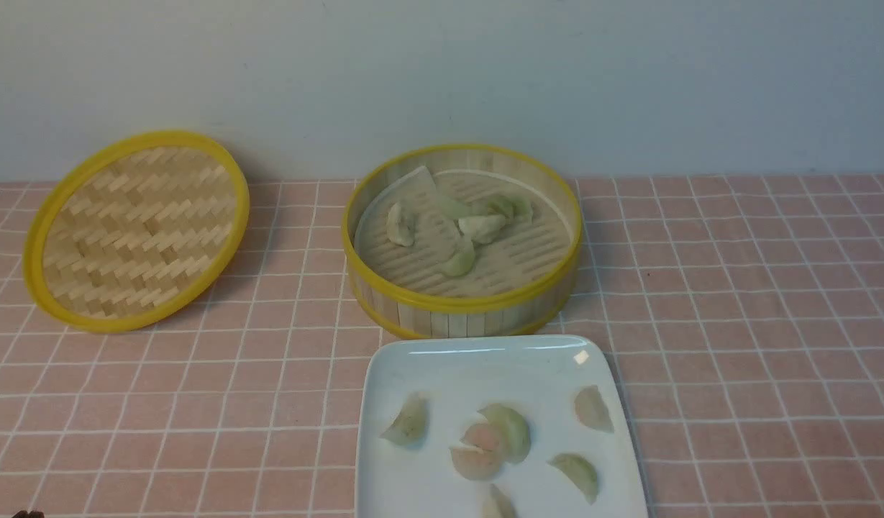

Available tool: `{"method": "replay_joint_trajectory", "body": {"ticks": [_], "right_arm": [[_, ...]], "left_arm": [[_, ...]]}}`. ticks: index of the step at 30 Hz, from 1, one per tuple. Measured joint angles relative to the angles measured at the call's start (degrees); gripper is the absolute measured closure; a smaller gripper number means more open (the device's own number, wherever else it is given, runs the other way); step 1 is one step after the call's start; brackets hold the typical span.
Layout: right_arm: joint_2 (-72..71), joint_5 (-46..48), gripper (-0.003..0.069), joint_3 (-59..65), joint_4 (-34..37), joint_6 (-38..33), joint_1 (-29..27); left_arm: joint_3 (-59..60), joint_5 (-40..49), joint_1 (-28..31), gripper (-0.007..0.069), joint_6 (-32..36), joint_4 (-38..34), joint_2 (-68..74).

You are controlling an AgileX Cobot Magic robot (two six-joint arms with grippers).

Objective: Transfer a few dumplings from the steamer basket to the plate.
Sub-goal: Use the left arm to grab a dumpling from the steamer

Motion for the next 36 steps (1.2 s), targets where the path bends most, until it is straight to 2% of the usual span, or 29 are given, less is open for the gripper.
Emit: {"method": "replay_joint_trajectory", "body": {"ticks": [23, 25, 29, 32, 36], "right_arm": [[0.0, 0.0, 0.0673, 0.0, 0.0, 0.0, 0.0], [0.0, 0.0, 0.0673, 0.0, 0.0, 0.0, 0.0], [0.0, 0.0, 0.0673, 0.0, 0.0, 0.0, 0.0], [0.0, 0.0, 0.0673, 0.0, 0.0, 0.0, 0.0], [0.0, 0.0, 0.0673, 0.0, 0.0, 0.0, 0.0]], "left_arm": [[0.0, -0.32, 0.0, 0.0631, -0.19, -0.36, 0.0], [0.07, -2.36, 0.0, 0.0631, -2.14, -4.88, 0.0], [0.07, -8.04, 0.0, 0.0631, -8.0, -19.67, 0.0], [0.07, -12.57, 0.0, 0.0631, -9.22, -26.85, 0.0], [0.07, -25.18, 0.0, 0.0631, -9.85, -36.1, 0.0]]}}
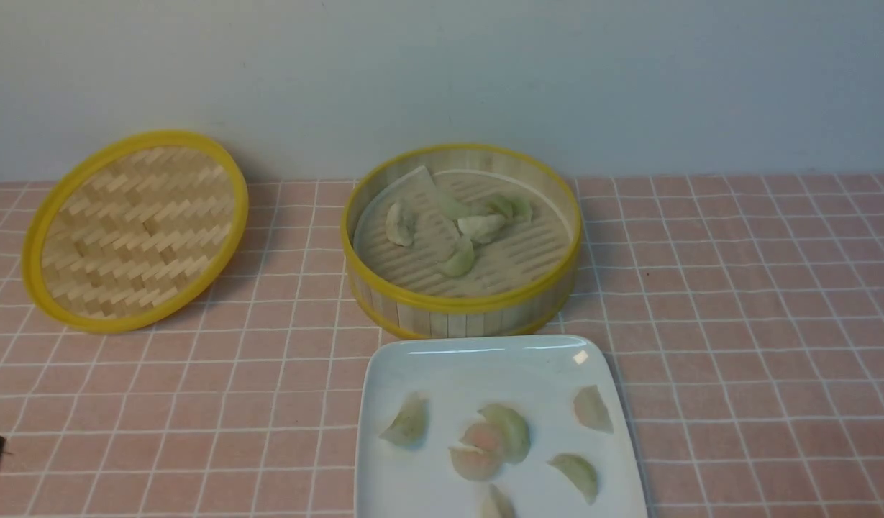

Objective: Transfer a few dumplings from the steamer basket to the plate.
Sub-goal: Use the left arm to grab a dumpling from the steamer

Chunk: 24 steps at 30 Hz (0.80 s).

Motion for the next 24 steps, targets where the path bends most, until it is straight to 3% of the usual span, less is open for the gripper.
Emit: {"method": "replay_joint_trajectory", "body": {"ticks": [3, 7, 11, 13, 14, 16, 20, 24], "right_arm": [[0.0, 0.0, 0.0673, 0.0, 0.0, 0.0, 0.0], [0.0, -0.94, 0.0673, 0.08, 1.27, 0.0, 0.0], [0.0, -9.93, 0.0673, 0.27, 10.53, 0.13, 0.0], [0.0, -15.84, 0.0673, 0.27, 19.55, 0.81, 0.04], [0.0, -15.84, 0.0673, 0.27, 19.55, 0.81, 0.04], [0.0, -20.24, 0.0673, 0.27, 28.81, 1.12, 0.11], [0.0, -24.33, 0.0673, 0.27, 35.23, 1.18, 0.11], [0.0, -26.39, 0.0673, 0.16, 37.45, 1.65, 0.18]], "left_arm": [[-2.35, -5.23, 0.0, 0.0631, 0.34, -3.12, 0.0], [-10.15, 0.23, 0.0, 0.0631, 1.84, -0.19, 1.82], [-24.04, 15.71, 0.0, 0.0631, 3.28, 4.39, 13.03], [-32.64, 27.64, 0.0, 0.0631, 6.54, 6.72, 24.09], [-33.43, 28.75, 0.0, 0.0631, 6.91, 6.86, 25.09], [-42.67, 41.97, 0.0, 0.0631, 13.11, 8.07, 36.83], [-52.49, 53.13, 0.0, 0.0631, 21.01, 8.95, 52.76], [-60.12, 55.9, -0.49, 0.0631, 24.95, 9.96, 66.95]]}}
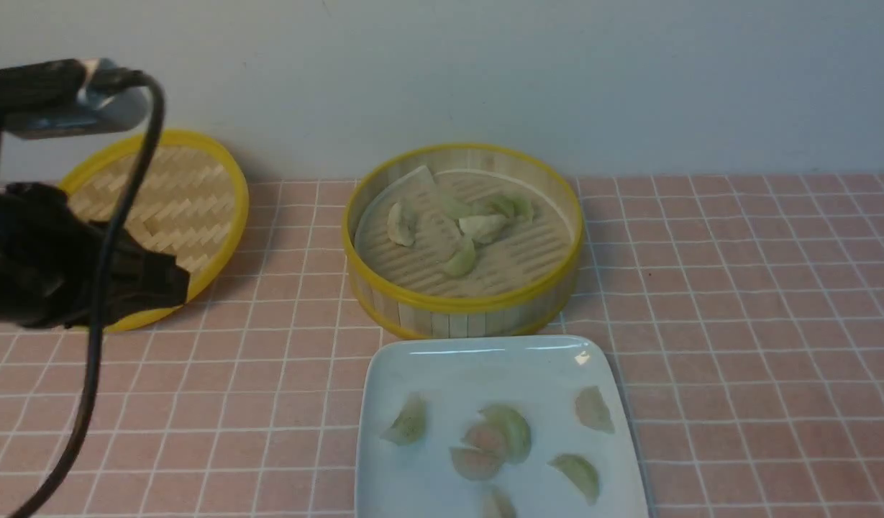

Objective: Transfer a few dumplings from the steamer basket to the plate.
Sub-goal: Use the left arm to grab a dumpling from the steamer

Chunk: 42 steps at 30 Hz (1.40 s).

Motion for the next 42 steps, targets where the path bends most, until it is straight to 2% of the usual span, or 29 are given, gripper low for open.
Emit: {"method": "replay_joint_trajectory", "body": {"ticks": [3, 4, 5, 7, 10, 15, 20, 27, 30, 35, 40, 42], "right_arm": [[0.28, 8.26, 0.0673, -3.74, -0.38, -0.26, 0.93], [2.57, 17.0, 0.0673, -8.64, -2.27, -1.09, 1.43], [3.44, 18.98, 0.0673, -10.72, -3.08, -1.29, 1.43], [10.57, 31.08, 0.0673, -18.72, -6.6, -1.99, 1.48], [21.15, 44.18, 0.0673, -29.23, -12.75, -1.99, 1.48], [36.65, 60.42, 0.0673, -41.14, -21.36, -1.99, 1.48], [44.22, 64.28, 0.0673, -46.59, -24.57, -1.99, 1.48], [45.86, 64.28, 0.0673, -47.03, -24.96, -1.99, 1.48], [45.86, 64.28, 0.0673, -47.12, -24.97, -1.99, 1.48], [45.86, 64.17, 0.0673, -47.19, -24.97, -1.99, 1.48], [45.86, 64.17, 0.0672, -47.21, -24.97, -1.99, 1.48], [45.86, 64.17, 0.0672, -47.21, -24.97, -1.99, 1.48]], "left_arm": [[-4.79, 0.0, -1.91, 0.0631, 0.6, 1.8, 6.95], [-8.47, -0.06, -3.85, 0.0631, 0.49, 3.21, 11.25], [-9.76, -0.06, -4.62, 0.0631, 0.49, 3.52, 12.81], [-14.37, -0.06, -7.52, 0.0631, 0.24, 5.75, 18.5], [-21.92, -0.06, -10.6, 0.0631, -1.05, 8.04, 25.78], [-33.36, -0.06, -13.03, 0.0629, -1.66, 9.78, 37.89], [-43.83, -0.1, -13.85, 0.0565, -1.66, 12.55, 47.45], [-57.21, -0.9, -14.49, 0.0309, -2.66, 15.94, 60.14], [-61.26, -3.29, -14.54, 0.0238, -3.16, 16.84, 64.71], [-63.58, -8.45, -14.54, 0.0209, -3.9, 17.46, 70.15], [-63.77, -11.16, -14.54, 0.0209, -3.95, 17.97, 73.41], [-63.89, -11.88, -14.72, 0.0232, -3.95, 17.88, 74.55]]}}
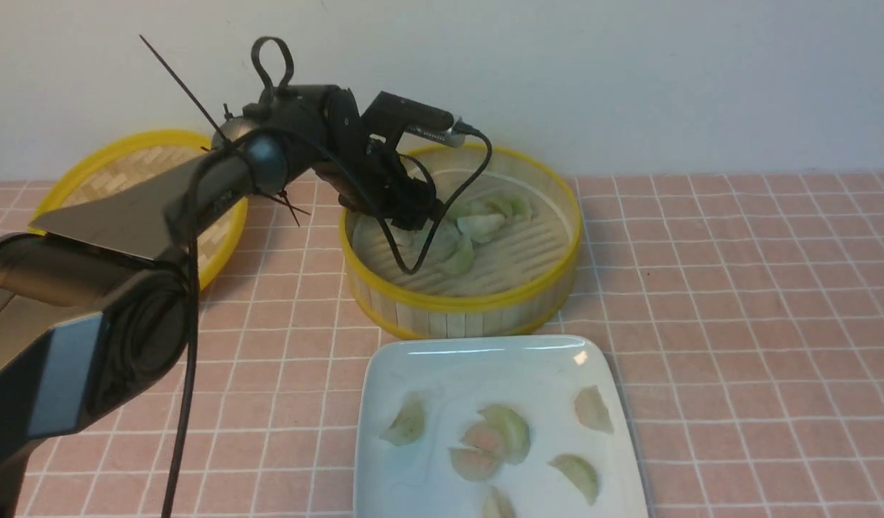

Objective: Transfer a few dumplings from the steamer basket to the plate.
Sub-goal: Use the left arm to grab a dumpling from the steamer, then use the left arm to put the dumpling into the plate

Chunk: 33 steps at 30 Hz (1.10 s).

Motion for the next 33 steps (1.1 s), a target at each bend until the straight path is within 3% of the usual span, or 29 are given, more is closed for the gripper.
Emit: {"method": "replay_joint_trajectory", "body": {"ticks": [6, 21, 26, 33], "right_arm": [[0.0, -0.05, 0.0672, 0.0, 0.0, 0.0, 0.0], [0.0, 1.8, 0.0669, -0.06, 0.23, 0.0, 0.0], [0.0, 2.33, 0.0669, -0.11, 0.41, 0.0, 0.0], [0.67, 2.33, 0.0669, -0.11, 0.18, -0.73, 0.0]], "left_arm": [[-0.27, 1.69, -0.12, 0.0431, -0.1, 0.12, -0.41], [-5.42, 29.61, -0.12, 0.0441, -0.11, -1.98, -18.69], [7.27, 29.92, -1.58, 0.0442, -0.98, -2.82, -28.56], [35.05, 26.7, -10.73, 0.0442, -1.52, -3.74, -39.95]]}}
